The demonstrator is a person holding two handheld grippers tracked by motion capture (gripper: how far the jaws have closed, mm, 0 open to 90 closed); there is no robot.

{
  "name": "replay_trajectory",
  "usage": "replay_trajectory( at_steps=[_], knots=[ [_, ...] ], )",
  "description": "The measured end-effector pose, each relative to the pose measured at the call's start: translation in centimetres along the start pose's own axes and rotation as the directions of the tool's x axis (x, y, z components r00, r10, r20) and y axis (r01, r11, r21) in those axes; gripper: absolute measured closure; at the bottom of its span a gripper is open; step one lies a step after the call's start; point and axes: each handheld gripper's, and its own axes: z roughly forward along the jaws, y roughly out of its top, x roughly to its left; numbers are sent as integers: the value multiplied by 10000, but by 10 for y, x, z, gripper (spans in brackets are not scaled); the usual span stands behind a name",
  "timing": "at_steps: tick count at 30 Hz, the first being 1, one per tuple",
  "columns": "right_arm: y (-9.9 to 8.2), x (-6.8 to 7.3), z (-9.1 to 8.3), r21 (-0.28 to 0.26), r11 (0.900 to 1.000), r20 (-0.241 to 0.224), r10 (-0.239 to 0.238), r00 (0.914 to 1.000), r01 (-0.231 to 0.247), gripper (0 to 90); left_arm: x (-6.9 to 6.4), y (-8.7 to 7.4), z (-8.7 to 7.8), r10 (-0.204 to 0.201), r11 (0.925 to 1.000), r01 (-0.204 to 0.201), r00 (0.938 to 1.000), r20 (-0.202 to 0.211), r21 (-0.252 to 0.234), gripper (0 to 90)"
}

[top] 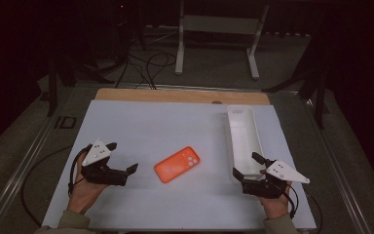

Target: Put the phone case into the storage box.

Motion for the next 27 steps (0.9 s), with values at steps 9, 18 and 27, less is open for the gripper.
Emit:
replay_trajectory(
  at_steps=[9,18,27],
  knots=[
    [1,0,-1,-14,10000,27,18,10000,-18,92,-4,7,18,128,9969,-121,9999,-89,778,2],
    [0,-1,-1,32,10000,55,54,10000,-54,93,-11,10,38,468,9858,-468,9989,41,1614,2],
    [0,-1,-1,60,10000,110,24,9999,-25,93,-17,16,53,780,9728,-807,9967,208,2170,2]
  ],
)
